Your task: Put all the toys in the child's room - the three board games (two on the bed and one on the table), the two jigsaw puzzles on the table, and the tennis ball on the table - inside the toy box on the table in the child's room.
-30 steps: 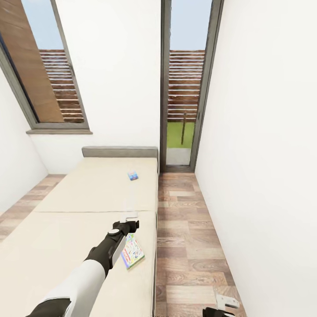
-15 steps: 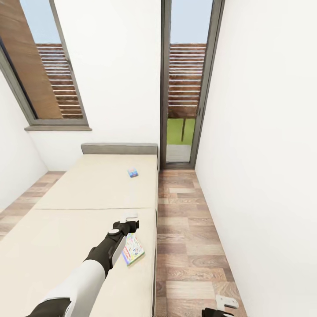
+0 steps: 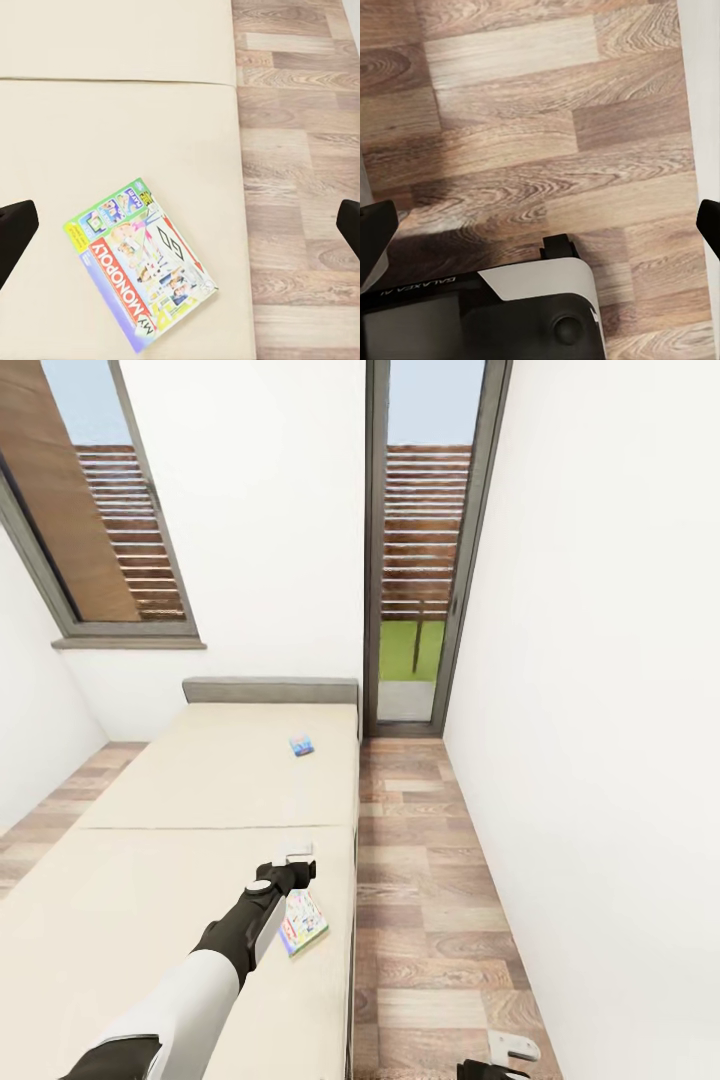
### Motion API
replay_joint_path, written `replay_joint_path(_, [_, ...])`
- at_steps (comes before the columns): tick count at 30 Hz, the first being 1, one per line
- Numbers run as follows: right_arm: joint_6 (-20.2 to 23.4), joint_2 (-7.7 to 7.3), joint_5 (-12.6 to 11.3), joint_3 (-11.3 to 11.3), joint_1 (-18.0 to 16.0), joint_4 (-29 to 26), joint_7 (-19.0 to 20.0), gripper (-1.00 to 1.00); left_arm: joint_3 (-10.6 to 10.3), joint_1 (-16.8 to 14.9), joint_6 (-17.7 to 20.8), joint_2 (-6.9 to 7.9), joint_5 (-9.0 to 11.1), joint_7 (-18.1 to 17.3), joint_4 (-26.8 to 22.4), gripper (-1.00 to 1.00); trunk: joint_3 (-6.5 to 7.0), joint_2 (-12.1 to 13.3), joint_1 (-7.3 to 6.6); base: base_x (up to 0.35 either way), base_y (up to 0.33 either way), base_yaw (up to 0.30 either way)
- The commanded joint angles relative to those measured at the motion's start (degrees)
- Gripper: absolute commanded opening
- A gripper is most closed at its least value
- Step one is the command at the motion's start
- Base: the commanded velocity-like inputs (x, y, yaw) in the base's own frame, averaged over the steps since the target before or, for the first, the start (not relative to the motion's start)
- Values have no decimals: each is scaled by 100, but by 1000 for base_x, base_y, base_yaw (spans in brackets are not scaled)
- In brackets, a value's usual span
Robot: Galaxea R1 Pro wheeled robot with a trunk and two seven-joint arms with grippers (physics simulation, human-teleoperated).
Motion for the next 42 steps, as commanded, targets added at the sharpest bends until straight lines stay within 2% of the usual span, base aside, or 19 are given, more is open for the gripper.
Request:
replay_joint_path(1, [3,0,-40,-13,-3,-7,-13,100,34,-2,31,-7,-59,-4,-11,100,-21,-12,3,0,0,0])
replay_joint_path(35, [16,33,-9,-1,-3,-1,-21,100,29,-3,82,-7,-53,0,-60,100,-343,-12,3,0,0,0])
replay_joint_path(39, [10,26,-6,-3,-3,-2,-21,100,32,-98,240,-7,-47,2,-234,100,-381,-12,3,0,0,0])
replay_joint_path(42, [8,19,-12,-5,-3,-2,-21,100,33,-292,563,-7,-40,8,-355,100,-409,-12,3,0,0,0])
